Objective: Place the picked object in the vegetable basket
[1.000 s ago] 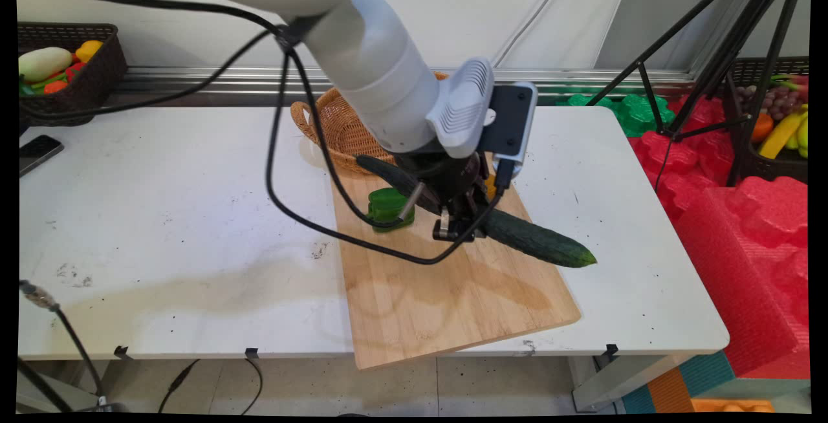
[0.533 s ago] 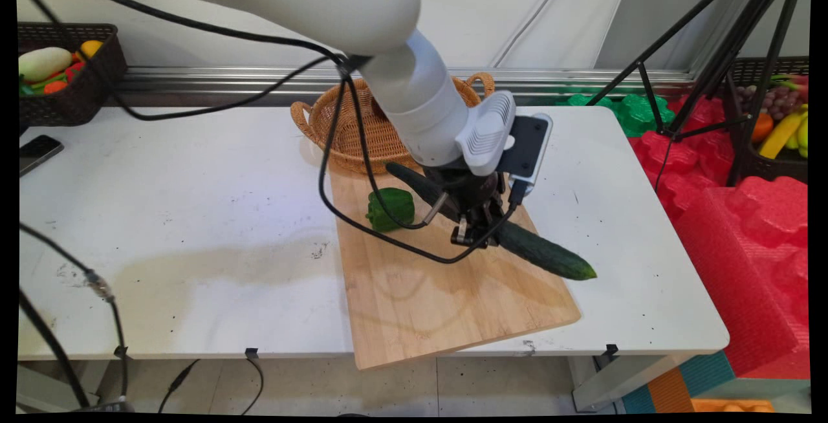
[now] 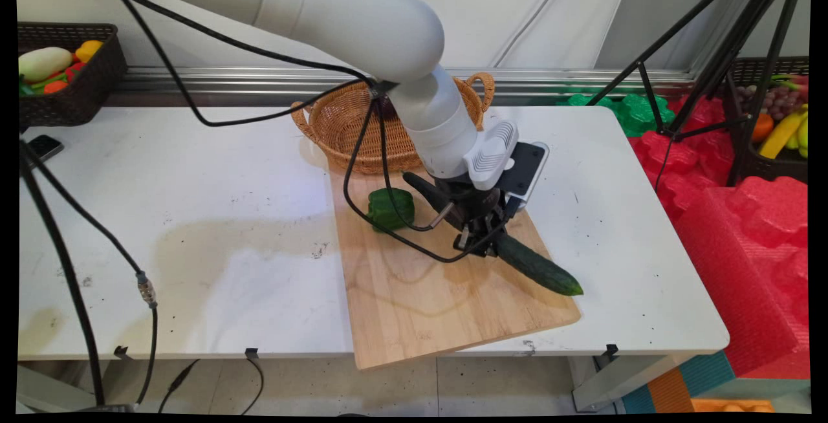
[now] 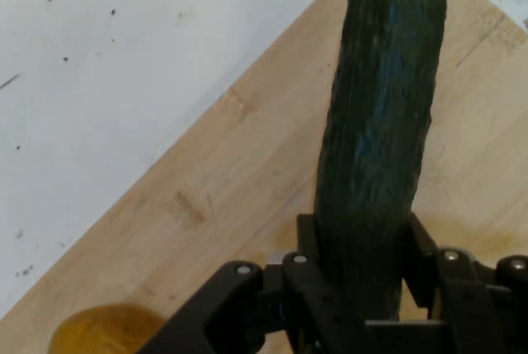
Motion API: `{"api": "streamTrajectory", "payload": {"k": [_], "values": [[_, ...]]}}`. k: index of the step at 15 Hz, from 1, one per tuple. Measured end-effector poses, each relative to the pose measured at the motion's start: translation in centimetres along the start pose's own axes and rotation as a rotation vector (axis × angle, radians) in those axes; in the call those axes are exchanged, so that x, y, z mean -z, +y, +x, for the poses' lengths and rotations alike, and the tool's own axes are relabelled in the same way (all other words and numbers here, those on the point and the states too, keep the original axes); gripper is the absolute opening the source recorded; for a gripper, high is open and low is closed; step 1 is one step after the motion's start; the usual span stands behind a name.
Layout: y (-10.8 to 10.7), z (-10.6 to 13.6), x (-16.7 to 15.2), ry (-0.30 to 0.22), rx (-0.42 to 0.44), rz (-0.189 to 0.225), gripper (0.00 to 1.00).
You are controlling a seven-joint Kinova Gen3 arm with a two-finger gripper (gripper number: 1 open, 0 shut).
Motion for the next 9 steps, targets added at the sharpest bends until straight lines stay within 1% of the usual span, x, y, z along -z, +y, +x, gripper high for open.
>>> {"api": "streamTrajectory", "payload": {"k": [4,9], "values": [[-0.7,-0.9,-1.7,0.008,-0.024,-0.035,0.00],[-1.1,-1.7,-2.7,0.012,-0.041,-0.067,0.00]]}}
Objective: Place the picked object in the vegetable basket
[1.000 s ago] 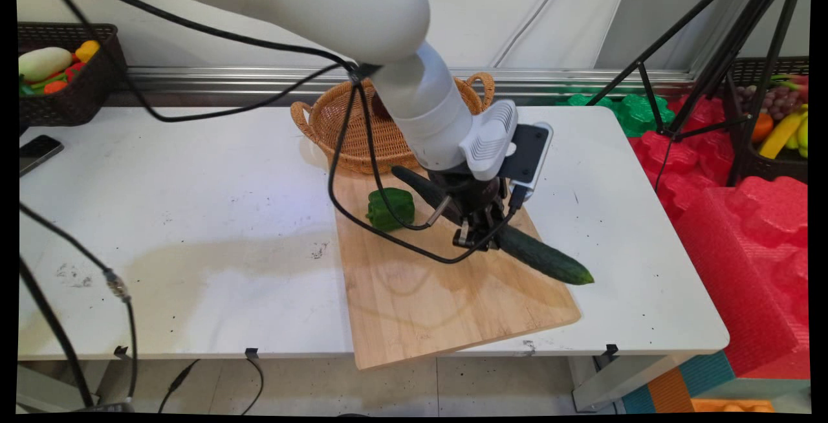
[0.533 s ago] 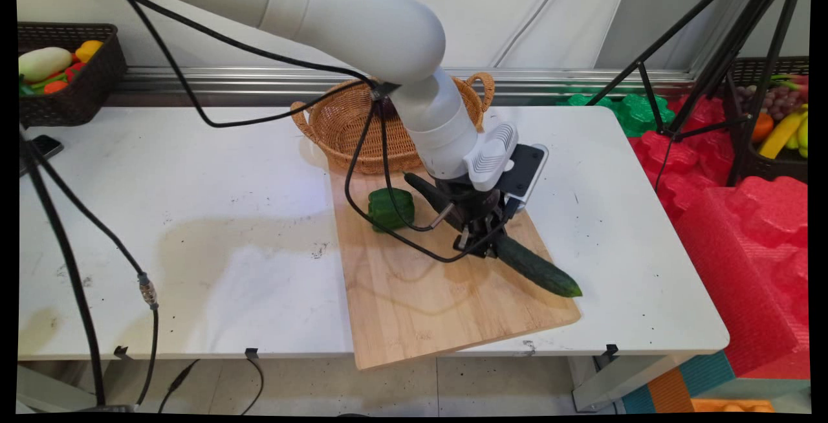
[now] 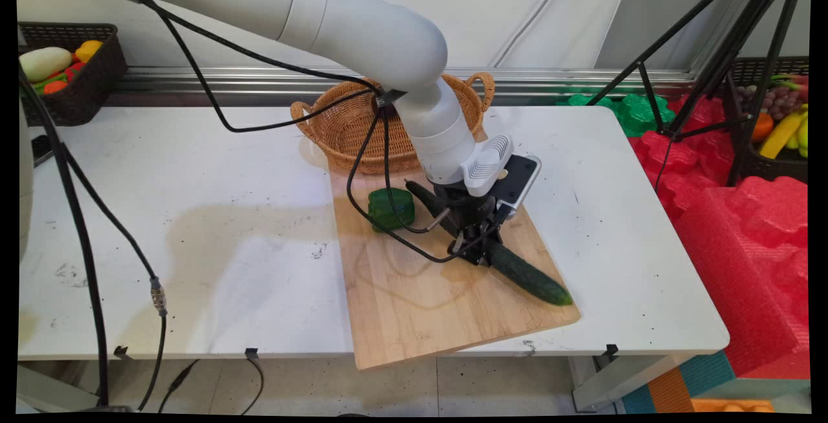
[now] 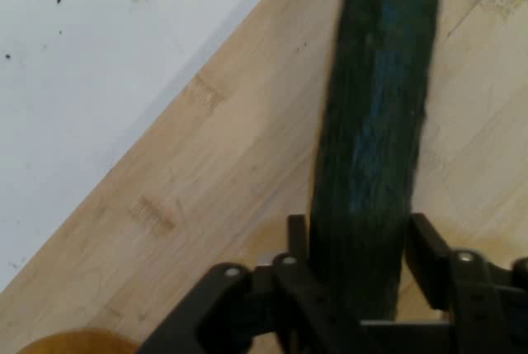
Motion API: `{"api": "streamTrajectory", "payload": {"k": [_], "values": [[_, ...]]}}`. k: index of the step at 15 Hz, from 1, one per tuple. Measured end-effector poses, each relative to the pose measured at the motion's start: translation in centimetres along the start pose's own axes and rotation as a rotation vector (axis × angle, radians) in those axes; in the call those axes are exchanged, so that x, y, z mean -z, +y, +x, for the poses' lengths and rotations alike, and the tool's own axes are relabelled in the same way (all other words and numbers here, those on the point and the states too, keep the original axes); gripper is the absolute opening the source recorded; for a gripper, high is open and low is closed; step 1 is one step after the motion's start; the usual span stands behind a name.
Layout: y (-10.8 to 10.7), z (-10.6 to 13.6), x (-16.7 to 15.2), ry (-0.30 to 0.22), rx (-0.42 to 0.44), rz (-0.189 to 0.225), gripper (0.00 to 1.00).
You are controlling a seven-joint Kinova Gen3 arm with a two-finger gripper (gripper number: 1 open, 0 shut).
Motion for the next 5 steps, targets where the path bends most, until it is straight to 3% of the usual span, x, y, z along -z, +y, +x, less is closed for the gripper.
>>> {"api": "streamTrajectory", "payload": {"k": [1,5], "values": [[-0.05,-0.08,-0.03,0.001,-0.003,-0.003,1.00],[-0.14,-0.26,0.34,0.007,-0.006,-0.003,1.00]]}}
